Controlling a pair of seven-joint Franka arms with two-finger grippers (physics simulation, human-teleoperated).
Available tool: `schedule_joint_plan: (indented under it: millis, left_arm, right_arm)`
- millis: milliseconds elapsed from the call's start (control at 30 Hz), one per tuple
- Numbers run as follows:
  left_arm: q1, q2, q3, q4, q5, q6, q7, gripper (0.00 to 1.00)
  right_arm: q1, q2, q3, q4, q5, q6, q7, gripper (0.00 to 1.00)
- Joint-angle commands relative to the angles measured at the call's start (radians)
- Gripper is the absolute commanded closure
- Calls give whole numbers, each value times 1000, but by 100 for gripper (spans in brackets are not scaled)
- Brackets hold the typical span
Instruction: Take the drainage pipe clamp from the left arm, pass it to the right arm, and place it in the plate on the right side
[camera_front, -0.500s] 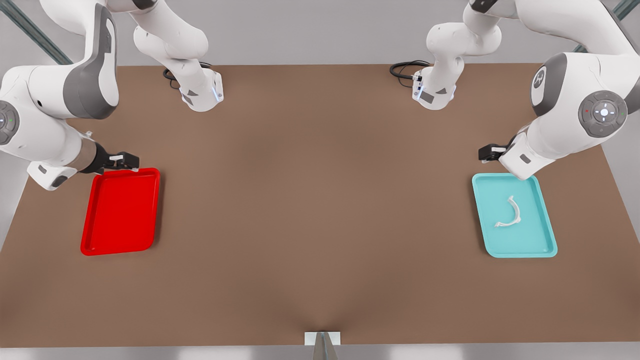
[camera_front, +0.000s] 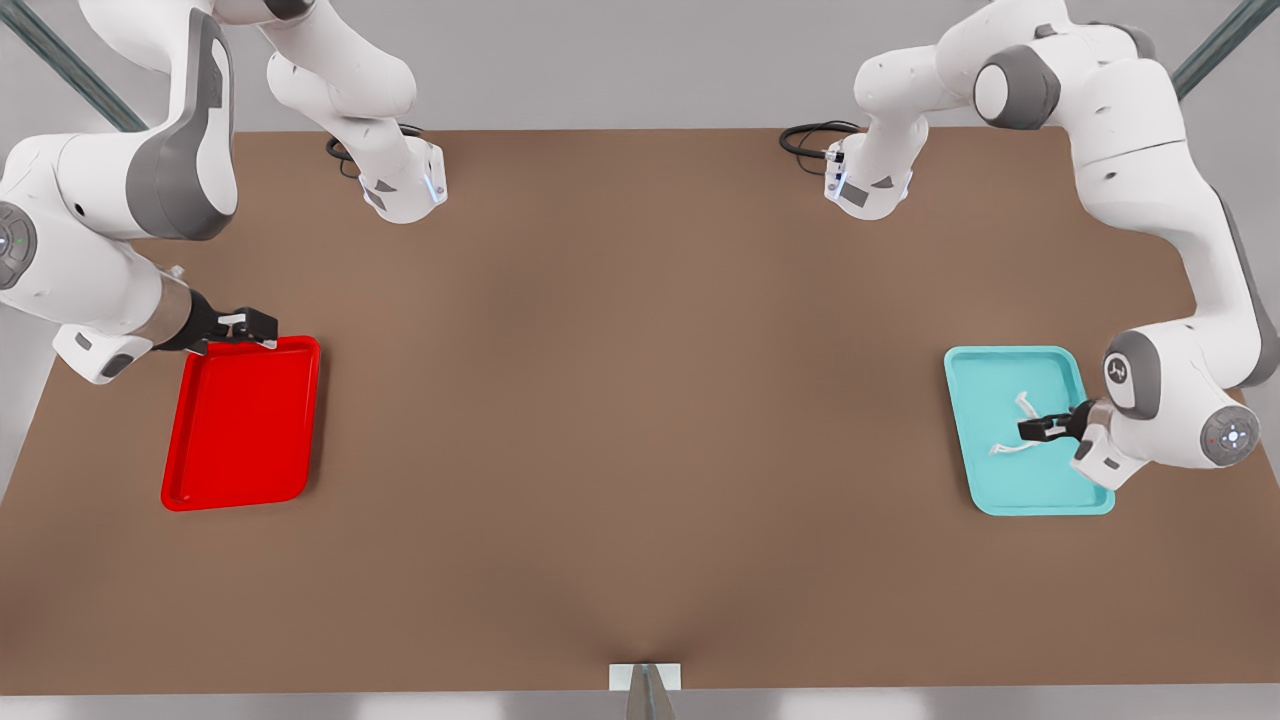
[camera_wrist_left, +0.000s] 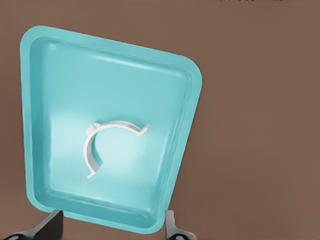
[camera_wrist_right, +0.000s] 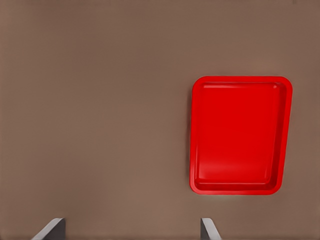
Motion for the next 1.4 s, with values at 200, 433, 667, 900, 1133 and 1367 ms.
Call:
schedule_joint_plan:
  millis: [200, 433, 667, 900, 1133, 1367]
  left_arm:
    - [16, 12, 106, -250, -76, 472, 49, 0]
    - [20, 12, 149, -350, -112, 472, 52, 0]
    - [24, 40, 151, -381, -113, 478, 54, 0]
    - [28, 58, 149, -382, -115, 533, 54, 0]
    - [28, 56, 151, -382, -115, 521, 54, 43]
    - [30, 55, 152, -401, -115, 519, 54, 54]
  right_arm:
    - [0, -3, 0, -9, 1, 10, -4, 0]
    - [0, -4, 0, -17, 1, 13, -4, 0]
    - [1, -4, 0, -21, 1, 18, -4, 0]
    - [0, -3, 2, -23, 1, 18, -4, 0]
    - [0, -3, 2, -31, 1, 24, -6, 0]
    - [1, -4, 2, -37, 1, 24, -6, 0]
